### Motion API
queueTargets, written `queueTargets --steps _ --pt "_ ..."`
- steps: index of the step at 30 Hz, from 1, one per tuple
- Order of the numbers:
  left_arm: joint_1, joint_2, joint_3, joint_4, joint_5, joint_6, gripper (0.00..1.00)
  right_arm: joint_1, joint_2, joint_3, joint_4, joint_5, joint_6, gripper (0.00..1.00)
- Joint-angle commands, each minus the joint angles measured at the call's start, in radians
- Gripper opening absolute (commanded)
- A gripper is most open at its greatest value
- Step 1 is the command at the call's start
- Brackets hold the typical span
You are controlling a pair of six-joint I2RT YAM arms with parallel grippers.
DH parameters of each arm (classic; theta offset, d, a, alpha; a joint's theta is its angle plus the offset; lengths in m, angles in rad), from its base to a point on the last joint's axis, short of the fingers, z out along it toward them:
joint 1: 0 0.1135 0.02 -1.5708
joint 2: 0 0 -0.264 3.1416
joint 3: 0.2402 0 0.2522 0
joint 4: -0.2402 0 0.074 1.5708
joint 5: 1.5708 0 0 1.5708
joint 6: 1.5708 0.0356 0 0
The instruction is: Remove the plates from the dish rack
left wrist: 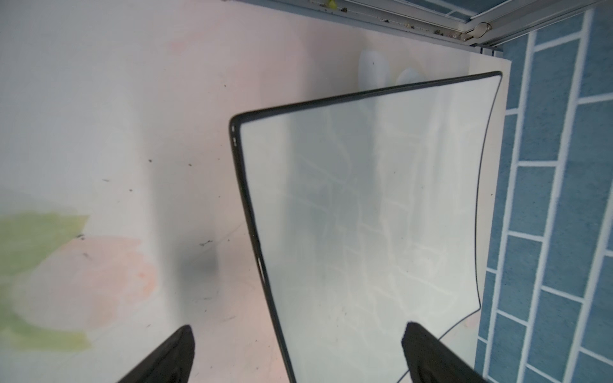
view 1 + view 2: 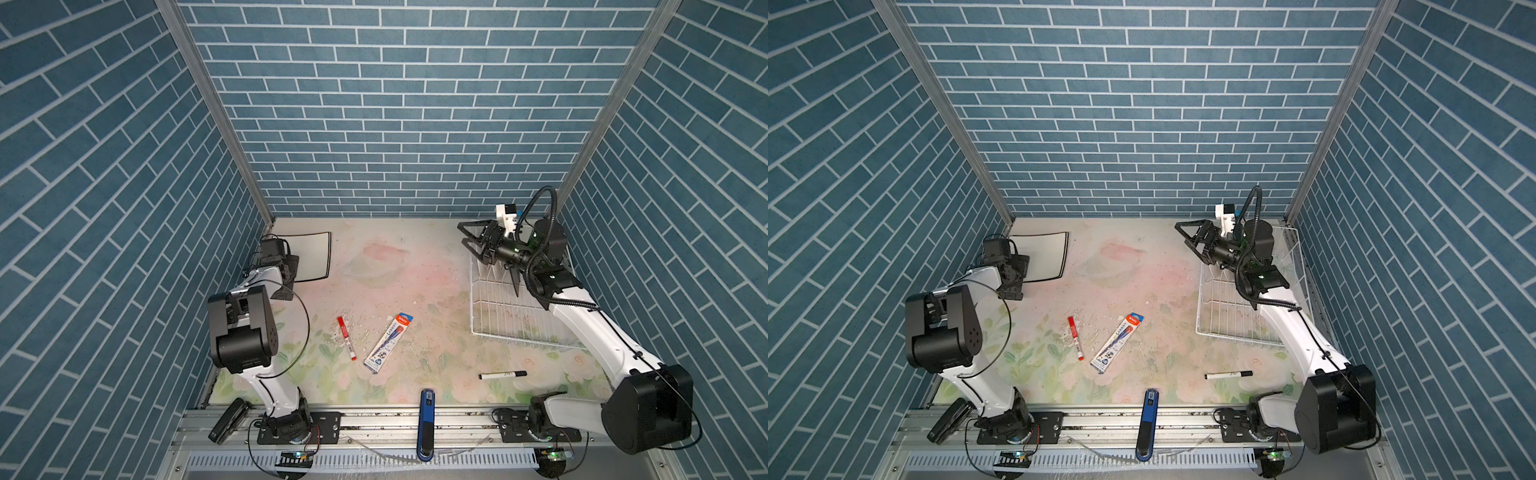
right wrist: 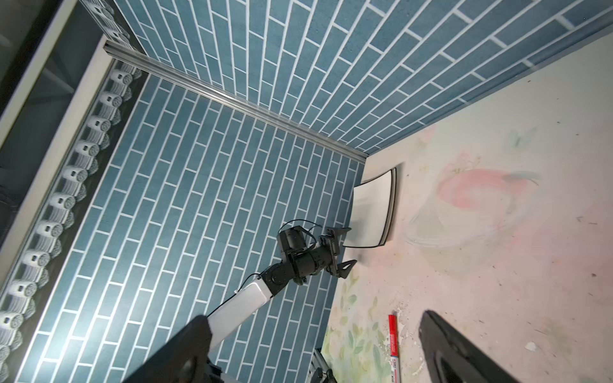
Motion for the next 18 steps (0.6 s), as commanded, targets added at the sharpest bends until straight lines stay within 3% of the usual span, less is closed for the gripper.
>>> queueTargets --steps 1,6,11,18 --pt "-0.007 -0.07 -0.036 -0.003 -0.019 0.005 1.0 -0.006 -0.067 0.078 -0.148 0.05 -0.132 0.99" --pt "-0.058 -0.166 -0.082 0.015 -0.033 0.036 1.0 -0.007 -0.117 0.154 -0.456 0.204 -0.327 0.99" --pt "-0.172 -0.271 -0.095 0.007 -0.113 0.103 1.0 -0.005 -0.149 0.206 -0.663 0.337 -0.484 0.99" --pt "-0.294 -0.438 -0.141 0.176 -0.155 0.387 1.0 -0.005 -0.191 0.259 -0.855 0.54 -0.622 0.99"
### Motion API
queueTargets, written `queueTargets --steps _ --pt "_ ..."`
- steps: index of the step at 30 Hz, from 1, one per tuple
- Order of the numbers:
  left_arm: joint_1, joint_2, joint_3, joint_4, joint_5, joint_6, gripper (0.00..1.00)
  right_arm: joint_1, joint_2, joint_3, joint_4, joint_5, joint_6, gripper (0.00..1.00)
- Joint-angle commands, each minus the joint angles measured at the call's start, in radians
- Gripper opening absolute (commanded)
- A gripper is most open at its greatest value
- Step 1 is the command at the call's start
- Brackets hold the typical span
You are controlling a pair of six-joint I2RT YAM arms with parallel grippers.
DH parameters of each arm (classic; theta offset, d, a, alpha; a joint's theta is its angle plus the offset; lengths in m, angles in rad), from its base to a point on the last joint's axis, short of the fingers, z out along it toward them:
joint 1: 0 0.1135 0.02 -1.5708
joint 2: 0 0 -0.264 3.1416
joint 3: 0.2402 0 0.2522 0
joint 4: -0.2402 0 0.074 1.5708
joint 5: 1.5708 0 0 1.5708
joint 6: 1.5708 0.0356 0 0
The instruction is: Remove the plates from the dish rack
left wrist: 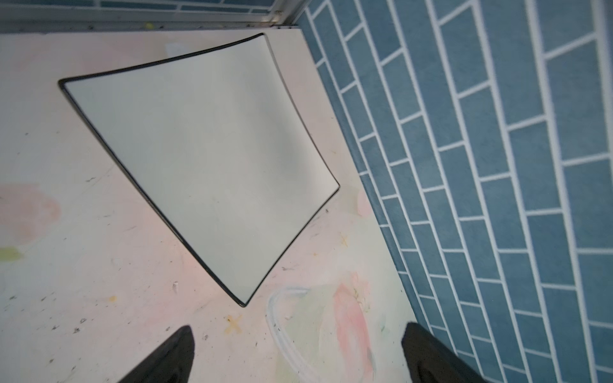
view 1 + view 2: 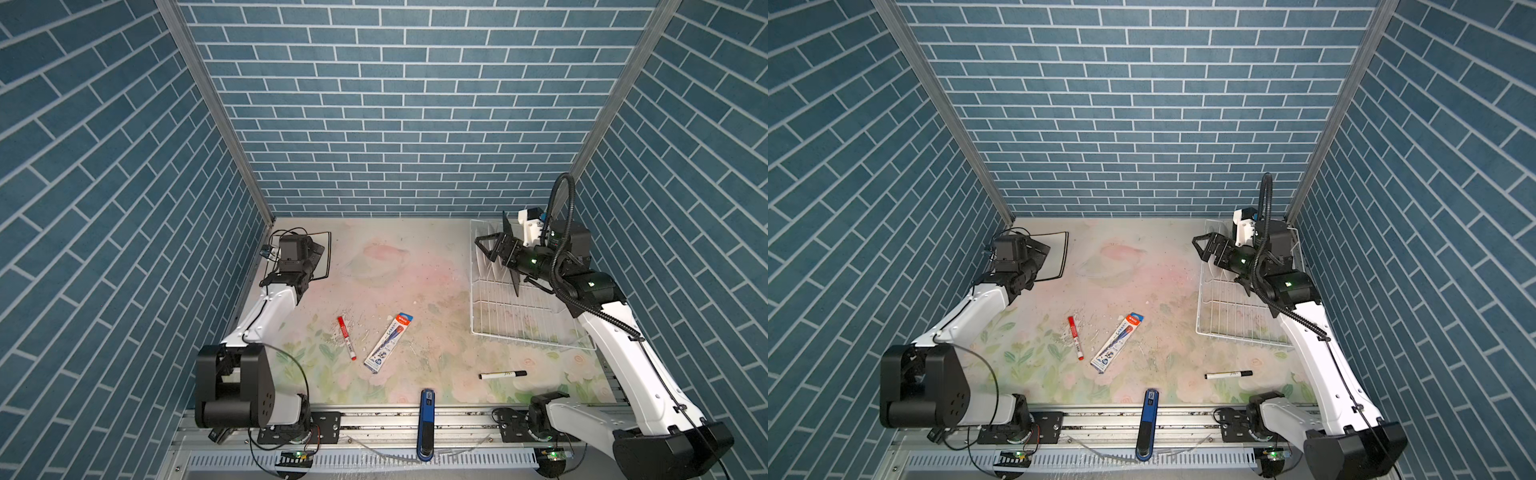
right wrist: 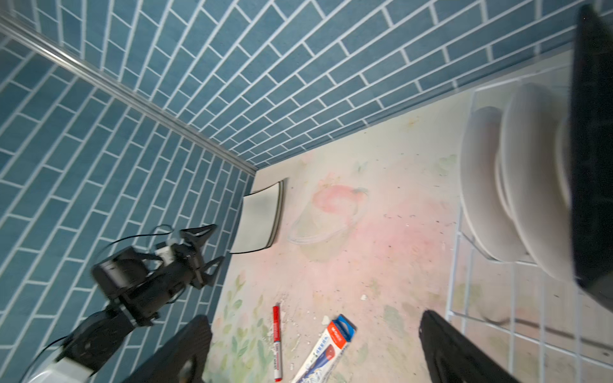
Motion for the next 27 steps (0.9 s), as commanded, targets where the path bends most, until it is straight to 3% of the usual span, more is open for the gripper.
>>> queueTargets --steps 1,7,14,19,24,27 --pt "-0.053 -0.077 -0.013 0.098 -0.054 0.234 1.0 -0.001 -0.035 0.076 -0.17 0.177 -0.144 0.99" --pt "-0.162 -0.202 -0.079 0.267 0.042 0.503 1.0 0.001 -0.03 0.127 -0.291 0.382 -0.225 0.99" --pt "-0.275 -0.234 -0.091 0.262 0.114 0.639 1.0 0.011 0.051 0.217 -0.379 0.503 -0.257 0.99" --pt "-0.332 -0.231 -0.092 0.213 0.113 0.688 1.0 0.032 0.156 0.337 -0.457 0.574 -0.19 0.99" --pt "-0.366 -0.226 -0.129 0.223 0.097 0.691 1.0 0.142 0.35 0.531 -0.642 0.915 -0.18 0.99" --pt "-0.379 -0.21 -0.142 0.228 0.094 0.681 1.0 0.184 0.466 0.632 -0.712 1.015 -0.177 0.99"
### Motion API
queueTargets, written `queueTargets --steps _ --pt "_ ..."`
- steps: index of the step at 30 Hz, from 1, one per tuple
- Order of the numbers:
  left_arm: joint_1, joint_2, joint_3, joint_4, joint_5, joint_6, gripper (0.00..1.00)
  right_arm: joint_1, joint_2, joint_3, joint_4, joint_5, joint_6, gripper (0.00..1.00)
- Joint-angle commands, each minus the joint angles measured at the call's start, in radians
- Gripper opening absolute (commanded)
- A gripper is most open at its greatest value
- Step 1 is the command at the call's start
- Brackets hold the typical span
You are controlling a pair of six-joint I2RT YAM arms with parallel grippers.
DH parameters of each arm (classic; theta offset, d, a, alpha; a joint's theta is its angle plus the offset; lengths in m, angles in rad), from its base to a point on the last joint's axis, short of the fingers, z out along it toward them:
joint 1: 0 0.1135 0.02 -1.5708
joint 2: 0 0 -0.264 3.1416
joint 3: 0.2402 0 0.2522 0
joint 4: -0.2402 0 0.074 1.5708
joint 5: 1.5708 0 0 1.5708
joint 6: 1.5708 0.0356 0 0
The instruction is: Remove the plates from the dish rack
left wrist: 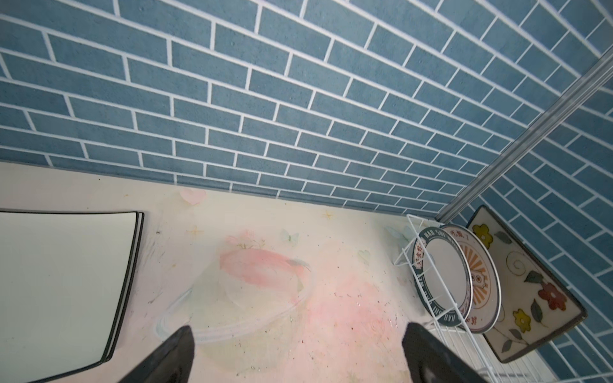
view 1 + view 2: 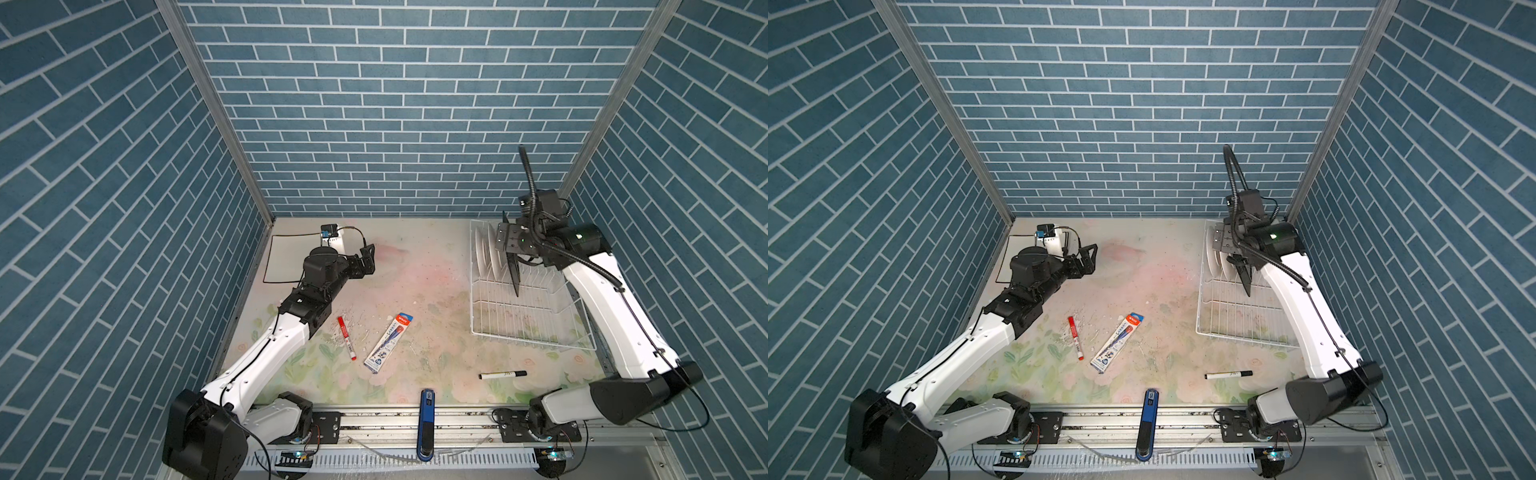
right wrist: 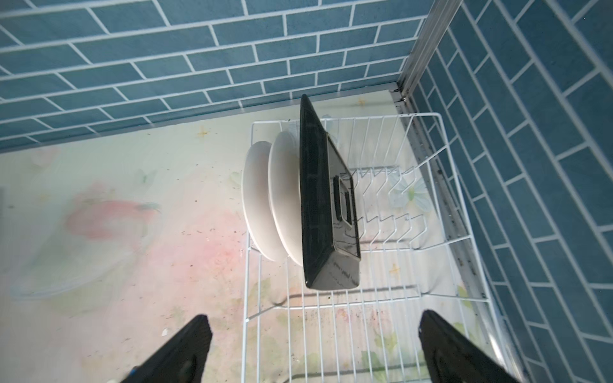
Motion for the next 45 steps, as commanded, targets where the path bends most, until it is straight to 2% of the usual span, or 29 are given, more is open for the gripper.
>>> queueTargets --steps 1,4,9,14,19,23,32,45 --pt "-0.017 0.015 -0.019 0.001 -0.002 0.012 1.0 0.039 0.111 0.105 -0.161 0.226 0.023 0.99" --pt "-0.031 0.031 -0.029 0.012 0.002 0.007 1.0 0.048 0.227 0.212 -0.219 0.292 0.037 0.99" --pt "-0.044 0.044 -0.038 0.01 -0.012 0.016 1.0 0.051 0.471 0.5 -0.435 0.405 0.107 0.99" --pt "-0.063 0.046 -0.034 -0.003 -0.045 0.043 1.0 0.053 0.627 0.636 -0.513 0.464 0.095 0.99" --pt "-0.066 0.047 -0.033 -0.005 -0.043 0.032 1.0 0.051 0.668 0.637 -0.46 0.421 0.039 0.97" --pt "-0.066 0.047 -0.038 -0.007 -0.05 0.005 1.0 0.042 0.661 0.579 -0.395 0.392 0.002 0.89" --pt "-0.066 0.039 -0.038 -0.047 -0.071 -0.026 1.0 -0.022 0.651 0.545 -0.377 0.291 0.0 0.76" --pt "-0.067 0.043 -0.051 -0.04 -0.053 -0.045 1.0 -0.032 0.69 0.545 -0.375 0.267 -0.042 0.55"
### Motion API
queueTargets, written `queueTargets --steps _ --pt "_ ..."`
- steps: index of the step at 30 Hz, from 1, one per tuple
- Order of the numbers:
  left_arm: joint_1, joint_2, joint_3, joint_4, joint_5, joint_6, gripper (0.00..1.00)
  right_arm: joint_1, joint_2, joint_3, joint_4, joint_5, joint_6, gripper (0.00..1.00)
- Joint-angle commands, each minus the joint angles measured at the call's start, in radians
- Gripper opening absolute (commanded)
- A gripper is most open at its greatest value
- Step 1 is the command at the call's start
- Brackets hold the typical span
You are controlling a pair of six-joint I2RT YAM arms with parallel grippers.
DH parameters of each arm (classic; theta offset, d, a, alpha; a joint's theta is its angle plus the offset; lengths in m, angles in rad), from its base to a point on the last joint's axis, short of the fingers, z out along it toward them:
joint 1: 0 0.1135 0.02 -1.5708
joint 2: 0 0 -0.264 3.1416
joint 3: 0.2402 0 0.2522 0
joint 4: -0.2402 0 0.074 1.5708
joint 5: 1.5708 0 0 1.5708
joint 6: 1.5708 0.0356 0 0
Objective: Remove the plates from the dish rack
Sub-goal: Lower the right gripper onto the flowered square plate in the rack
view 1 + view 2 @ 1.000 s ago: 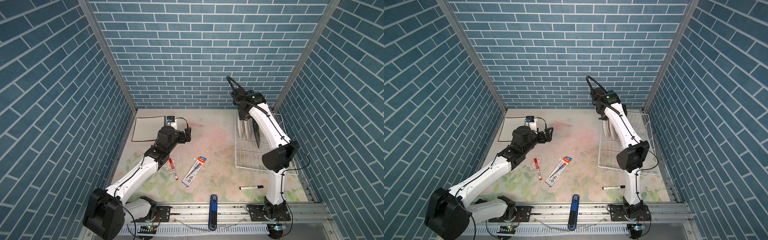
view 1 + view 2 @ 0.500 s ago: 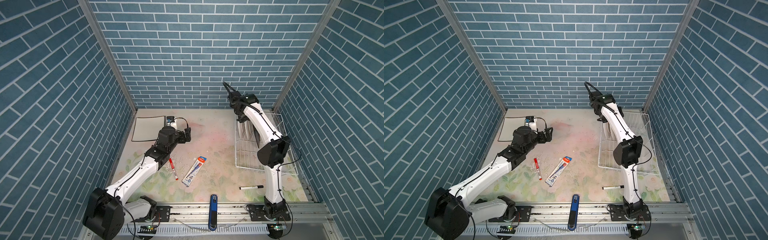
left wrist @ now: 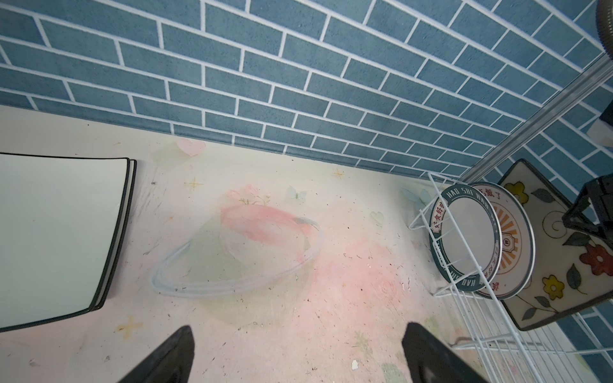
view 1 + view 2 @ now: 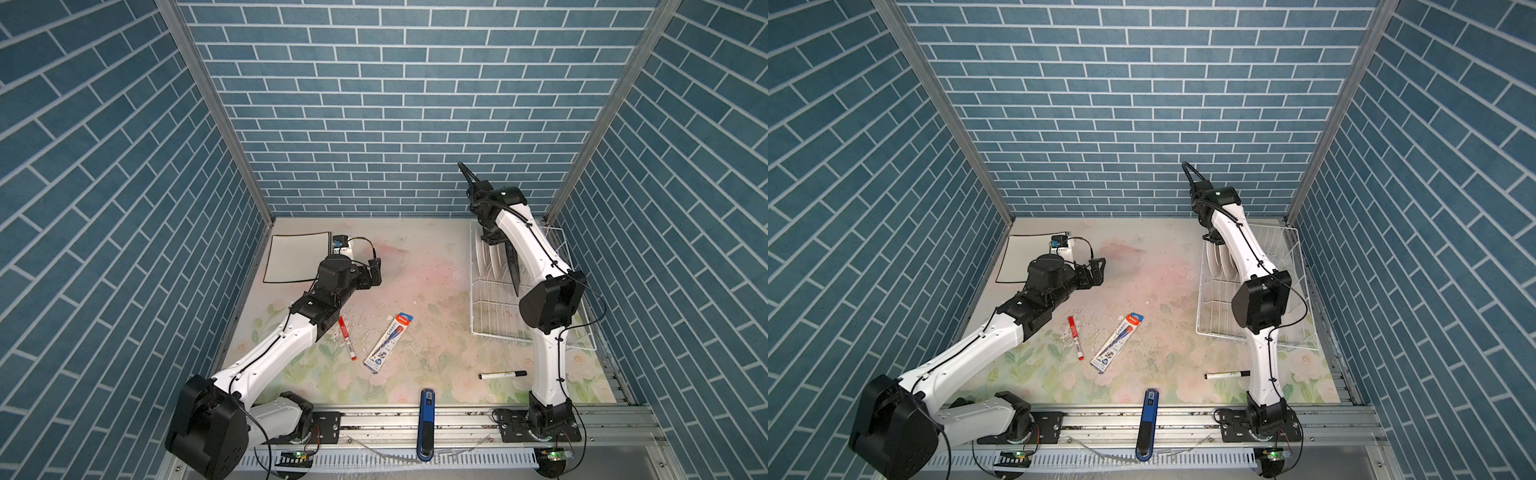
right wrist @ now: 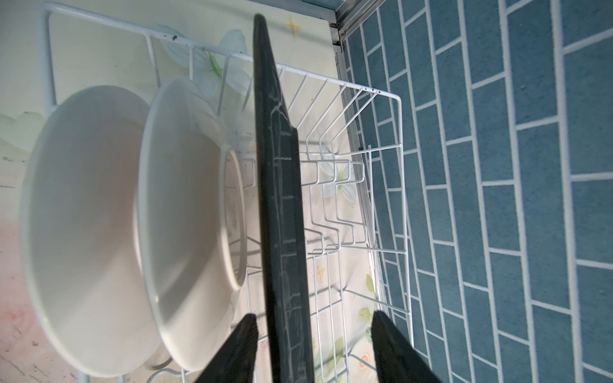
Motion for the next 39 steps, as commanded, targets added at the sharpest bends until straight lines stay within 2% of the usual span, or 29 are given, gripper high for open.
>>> queueTargets --steps 1,15,28,39 --pt "-0.007 0.0 -0.013 -0.004 0.002 -0.006 1.0 0.005 0.013 -0.017 -0.012 -0.009 -0.013 0.54" --pt "-0.006 -0.018 -0.029 -0.018 0.02 -0.029 1.0 -0.009 0.035 -0.065 0.025 -0.047 -0.012 0.34" --pt "-0.007 -0.046 -0.028 -0.042 0.016 -0.027 1.0 -0.02 -0.007 -0.107 0.068 0.01 -0.013 0.33" --pt "-0.007 -0.057 -0.025 -0.049 0.013 -0.025 1.0 -0.031 -0.028 -0.135 0.102 -0.004 -0.017 0.3"
